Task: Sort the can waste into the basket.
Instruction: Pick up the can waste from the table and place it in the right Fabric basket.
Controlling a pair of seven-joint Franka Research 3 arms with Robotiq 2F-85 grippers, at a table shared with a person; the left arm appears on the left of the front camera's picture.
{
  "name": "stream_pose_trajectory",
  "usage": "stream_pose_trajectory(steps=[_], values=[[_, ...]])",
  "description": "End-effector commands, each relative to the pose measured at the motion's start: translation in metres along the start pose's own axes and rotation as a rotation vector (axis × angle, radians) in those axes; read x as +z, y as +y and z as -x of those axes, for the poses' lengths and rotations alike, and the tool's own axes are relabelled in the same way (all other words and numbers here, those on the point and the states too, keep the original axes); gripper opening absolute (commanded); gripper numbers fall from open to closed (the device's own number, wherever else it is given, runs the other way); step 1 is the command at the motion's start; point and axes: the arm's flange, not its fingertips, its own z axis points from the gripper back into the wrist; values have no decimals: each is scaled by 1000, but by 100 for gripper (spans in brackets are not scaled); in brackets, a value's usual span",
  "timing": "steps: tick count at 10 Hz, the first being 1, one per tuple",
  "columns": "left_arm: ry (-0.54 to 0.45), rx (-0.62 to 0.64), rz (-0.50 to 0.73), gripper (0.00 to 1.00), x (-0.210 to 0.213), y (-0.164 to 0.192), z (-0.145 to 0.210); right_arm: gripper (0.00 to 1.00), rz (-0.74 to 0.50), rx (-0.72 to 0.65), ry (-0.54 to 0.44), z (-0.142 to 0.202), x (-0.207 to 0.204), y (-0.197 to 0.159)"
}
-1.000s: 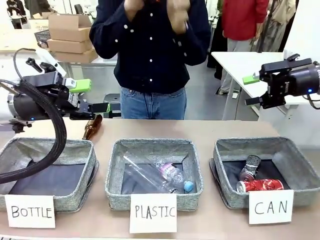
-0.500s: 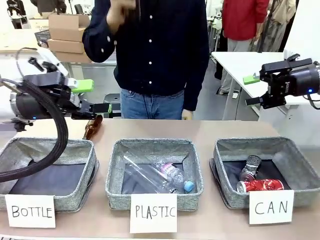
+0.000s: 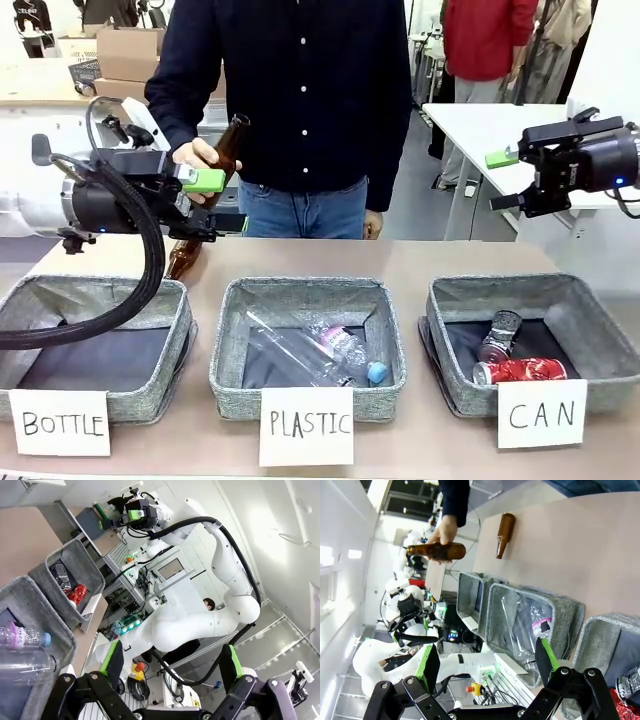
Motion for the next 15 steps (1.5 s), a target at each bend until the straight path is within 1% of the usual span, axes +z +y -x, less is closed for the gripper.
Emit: stream_pose_trajectory(steps=[1,15], values=[[13,6,-5,100,4,-4,-2,100,14,22,6,1,0,-1],[13,6,-5,100,4,-4,-2,100,14,22,6,1,0,-1]])
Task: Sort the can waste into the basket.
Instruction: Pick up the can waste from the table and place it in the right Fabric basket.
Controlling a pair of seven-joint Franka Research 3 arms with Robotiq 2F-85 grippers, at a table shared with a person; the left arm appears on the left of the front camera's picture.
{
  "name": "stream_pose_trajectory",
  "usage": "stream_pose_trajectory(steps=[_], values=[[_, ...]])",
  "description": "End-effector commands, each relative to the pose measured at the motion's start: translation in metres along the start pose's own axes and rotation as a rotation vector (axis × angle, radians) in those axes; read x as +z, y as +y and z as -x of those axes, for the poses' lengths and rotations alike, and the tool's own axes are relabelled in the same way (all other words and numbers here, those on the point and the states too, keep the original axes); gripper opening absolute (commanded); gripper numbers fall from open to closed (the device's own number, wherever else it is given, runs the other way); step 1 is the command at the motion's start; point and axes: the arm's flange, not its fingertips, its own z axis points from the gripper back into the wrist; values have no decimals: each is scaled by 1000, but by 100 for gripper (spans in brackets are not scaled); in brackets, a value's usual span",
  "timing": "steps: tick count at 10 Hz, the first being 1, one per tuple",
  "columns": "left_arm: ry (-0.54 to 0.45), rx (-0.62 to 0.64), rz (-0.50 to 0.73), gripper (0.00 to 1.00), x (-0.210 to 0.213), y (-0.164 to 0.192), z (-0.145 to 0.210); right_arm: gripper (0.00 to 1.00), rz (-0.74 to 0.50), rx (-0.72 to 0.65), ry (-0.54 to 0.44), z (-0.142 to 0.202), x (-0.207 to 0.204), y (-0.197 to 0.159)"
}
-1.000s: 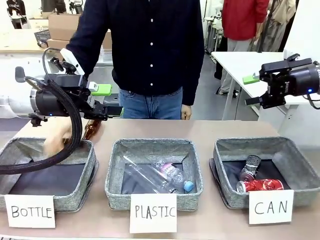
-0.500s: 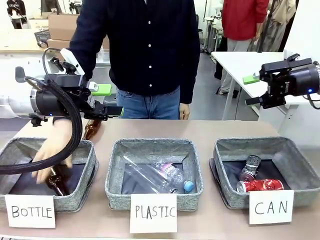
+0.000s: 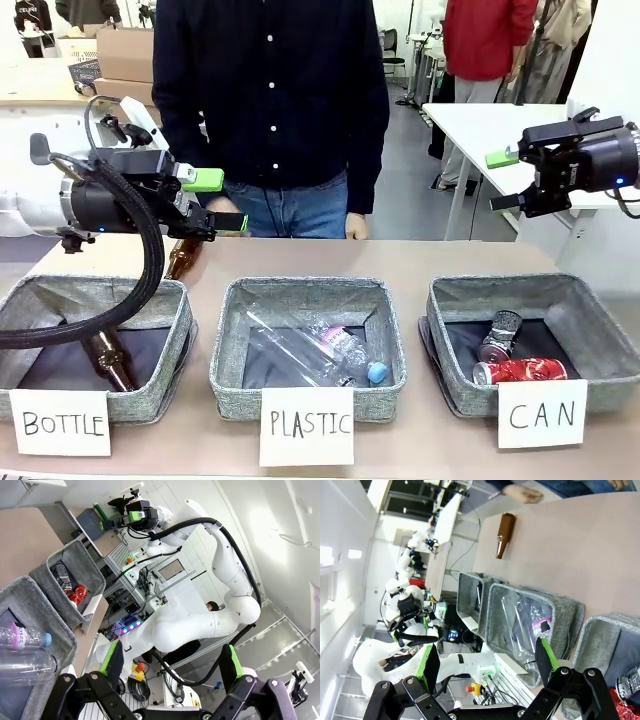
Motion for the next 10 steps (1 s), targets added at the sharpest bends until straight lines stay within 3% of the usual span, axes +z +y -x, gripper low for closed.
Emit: stream_pose_trajectory(steps=[1,10], values=[[15,7,-3,100,3,-4,-2,100,14,22,6,1,0,-1],[15,7,-3,100,3,-4,-2,100,14,22,6,1,0,-1]])
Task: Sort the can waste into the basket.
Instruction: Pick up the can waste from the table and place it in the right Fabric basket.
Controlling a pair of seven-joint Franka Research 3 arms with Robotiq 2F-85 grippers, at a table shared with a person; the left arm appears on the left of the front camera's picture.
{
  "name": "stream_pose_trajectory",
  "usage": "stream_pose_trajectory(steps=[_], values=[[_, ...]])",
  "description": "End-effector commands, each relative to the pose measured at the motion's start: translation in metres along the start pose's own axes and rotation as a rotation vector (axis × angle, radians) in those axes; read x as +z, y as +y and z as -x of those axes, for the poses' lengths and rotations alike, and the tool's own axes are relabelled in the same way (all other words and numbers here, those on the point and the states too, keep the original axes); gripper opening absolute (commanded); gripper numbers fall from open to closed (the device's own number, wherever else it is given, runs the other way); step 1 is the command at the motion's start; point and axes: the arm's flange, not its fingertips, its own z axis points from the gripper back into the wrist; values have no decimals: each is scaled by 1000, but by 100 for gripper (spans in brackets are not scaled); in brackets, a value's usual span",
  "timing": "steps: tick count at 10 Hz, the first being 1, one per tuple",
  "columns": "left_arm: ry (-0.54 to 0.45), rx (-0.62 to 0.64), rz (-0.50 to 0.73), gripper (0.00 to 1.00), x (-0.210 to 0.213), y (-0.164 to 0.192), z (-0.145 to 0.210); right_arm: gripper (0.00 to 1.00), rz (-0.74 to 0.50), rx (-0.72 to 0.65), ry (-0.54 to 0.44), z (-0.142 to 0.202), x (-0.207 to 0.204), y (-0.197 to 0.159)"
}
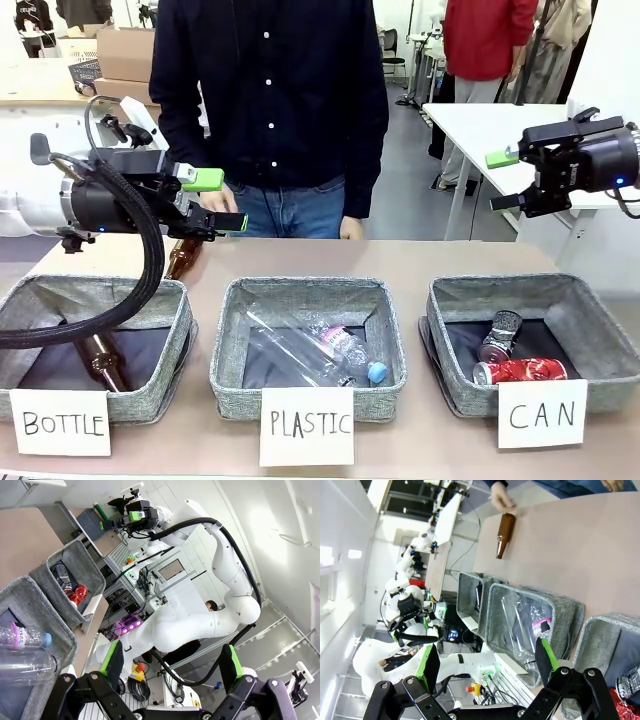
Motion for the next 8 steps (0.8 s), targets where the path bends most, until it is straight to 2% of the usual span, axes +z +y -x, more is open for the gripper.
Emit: stream_pose_trajectory(steps=[1,8], values=[[15,7,-3,100,3,-4,-2,100,14,22,6,1,0,-1],[15,7,-3,100,3,-4,-2,100,14,22,6,1,0,-1]])
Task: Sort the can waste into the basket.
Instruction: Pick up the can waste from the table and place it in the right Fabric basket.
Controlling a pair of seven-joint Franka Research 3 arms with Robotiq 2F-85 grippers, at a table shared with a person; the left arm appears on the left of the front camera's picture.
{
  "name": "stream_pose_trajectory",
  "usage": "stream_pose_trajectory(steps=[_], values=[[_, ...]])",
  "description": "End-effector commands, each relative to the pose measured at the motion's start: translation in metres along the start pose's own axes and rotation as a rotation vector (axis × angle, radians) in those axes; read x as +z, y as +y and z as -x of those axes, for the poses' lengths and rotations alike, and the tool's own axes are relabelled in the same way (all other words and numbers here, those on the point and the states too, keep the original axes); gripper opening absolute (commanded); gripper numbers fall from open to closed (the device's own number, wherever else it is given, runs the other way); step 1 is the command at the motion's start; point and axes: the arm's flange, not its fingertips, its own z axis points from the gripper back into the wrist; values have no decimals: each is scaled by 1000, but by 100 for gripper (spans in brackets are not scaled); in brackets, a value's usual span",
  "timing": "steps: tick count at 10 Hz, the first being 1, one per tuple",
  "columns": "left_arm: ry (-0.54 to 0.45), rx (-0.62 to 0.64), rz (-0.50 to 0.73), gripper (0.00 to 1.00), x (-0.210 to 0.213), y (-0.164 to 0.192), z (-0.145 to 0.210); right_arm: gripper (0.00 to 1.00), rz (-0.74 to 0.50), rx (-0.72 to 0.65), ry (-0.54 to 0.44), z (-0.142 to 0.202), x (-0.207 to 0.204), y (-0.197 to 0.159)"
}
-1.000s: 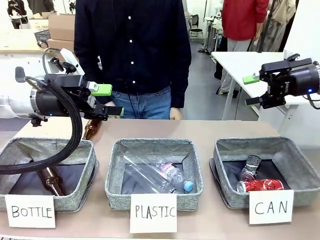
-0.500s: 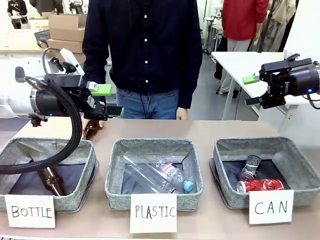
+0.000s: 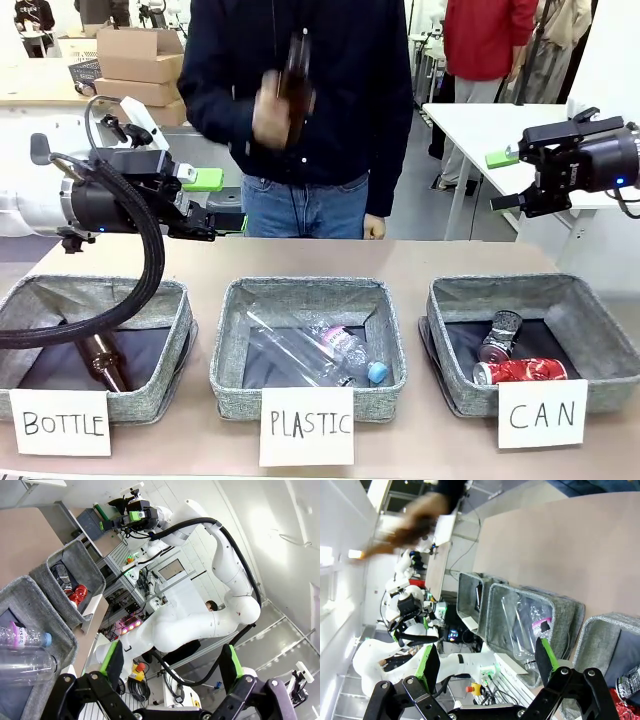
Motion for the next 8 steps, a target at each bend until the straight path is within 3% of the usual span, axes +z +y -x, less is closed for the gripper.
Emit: stream_pose_trajectory(steps=[1,8], values=[[15,7,-3,100,3,-4,-2,100,14,22,6,1,0,-1],[15,7,-3,100,3,-4,-2,100,14,22,6,1,0,-1]])
